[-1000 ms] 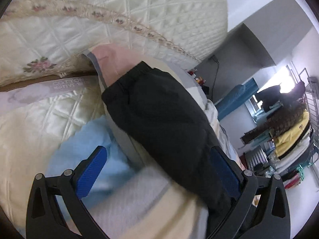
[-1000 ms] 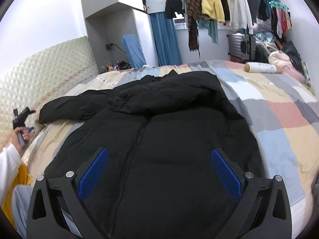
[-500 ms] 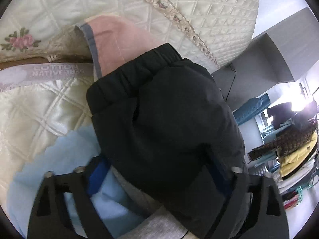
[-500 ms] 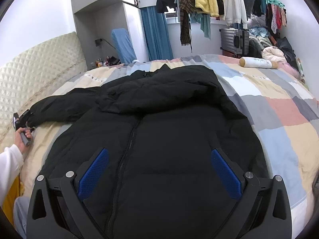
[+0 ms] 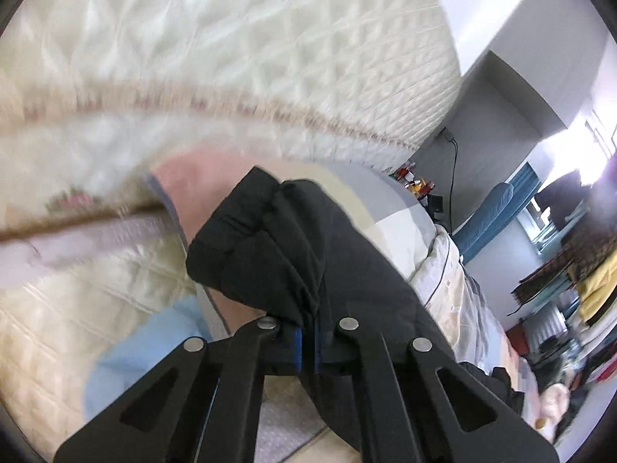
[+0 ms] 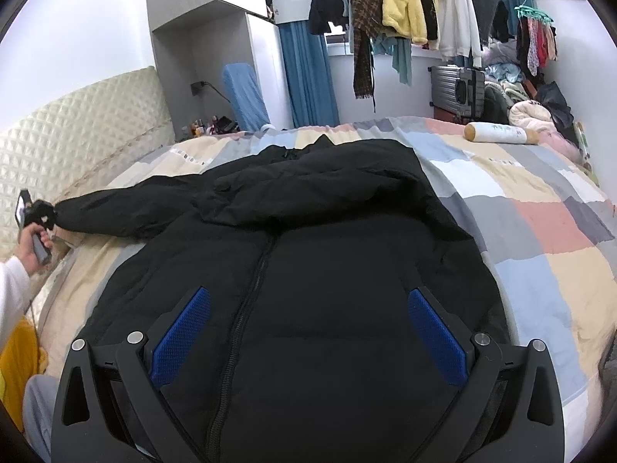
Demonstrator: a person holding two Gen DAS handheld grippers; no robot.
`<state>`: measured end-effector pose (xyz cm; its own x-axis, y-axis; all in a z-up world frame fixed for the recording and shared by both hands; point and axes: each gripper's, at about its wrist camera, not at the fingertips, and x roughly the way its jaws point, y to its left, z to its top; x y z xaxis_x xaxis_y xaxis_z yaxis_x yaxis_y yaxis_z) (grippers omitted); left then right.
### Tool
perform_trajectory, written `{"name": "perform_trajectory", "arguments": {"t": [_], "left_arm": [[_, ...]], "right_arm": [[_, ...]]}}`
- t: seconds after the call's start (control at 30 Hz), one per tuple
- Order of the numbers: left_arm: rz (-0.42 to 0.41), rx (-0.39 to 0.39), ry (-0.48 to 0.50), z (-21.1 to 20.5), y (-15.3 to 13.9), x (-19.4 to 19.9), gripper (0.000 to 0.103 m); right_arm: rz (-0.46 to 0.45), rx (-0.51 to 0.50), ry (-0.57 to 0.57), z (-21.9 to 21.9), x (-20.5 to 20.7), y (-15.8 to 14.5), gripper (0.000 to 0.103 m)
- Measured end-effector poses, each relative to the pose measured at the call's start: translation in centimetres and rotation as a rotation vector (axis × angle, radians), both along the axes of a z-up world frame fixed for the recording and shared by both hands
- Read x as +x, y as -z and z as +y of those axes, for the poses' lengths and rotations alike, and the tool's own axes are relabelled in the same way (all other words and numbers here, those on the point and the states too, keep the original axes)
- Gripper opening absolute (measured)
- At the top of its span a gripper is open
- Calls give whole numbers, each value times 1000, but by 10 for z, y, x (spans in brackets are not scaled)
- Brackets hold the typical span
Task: Fold large clothes
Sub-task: 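Reach the left tool to the other sleeve cuff and close on it, then lift the gripped sleeve with the left tool toward the jacket body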
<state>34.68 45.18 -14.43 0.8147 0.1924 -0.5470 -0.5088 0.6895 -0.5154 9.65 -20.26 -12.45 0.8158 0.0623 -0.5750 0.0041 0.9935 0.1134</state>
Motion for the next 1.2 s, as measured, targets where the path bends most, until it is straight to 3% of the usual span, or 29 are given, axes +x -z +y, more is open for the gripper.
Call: {"name": "perform_trajectory", "arguments": {"t": [0.33, 0.7, 0.9, 1.2], "left_arm": [[-50, 122, 55, -49, -94, -13, 3], [-121, 297, 186, -143, -194, -24, 3], [-150, 374, 255, -201, -230, -24, 3], [-193, 483, 388, -299, -256, -15, 3]], "right_arm": [[-38, 21, 11, -13, -15, -8, 103], [-83, 17, -7, -21, -31, -13, 103], [-101, 26, -12, -27, -38, -14, 103], [-98, 55, -21, -39, -43, -12, 103]]}}
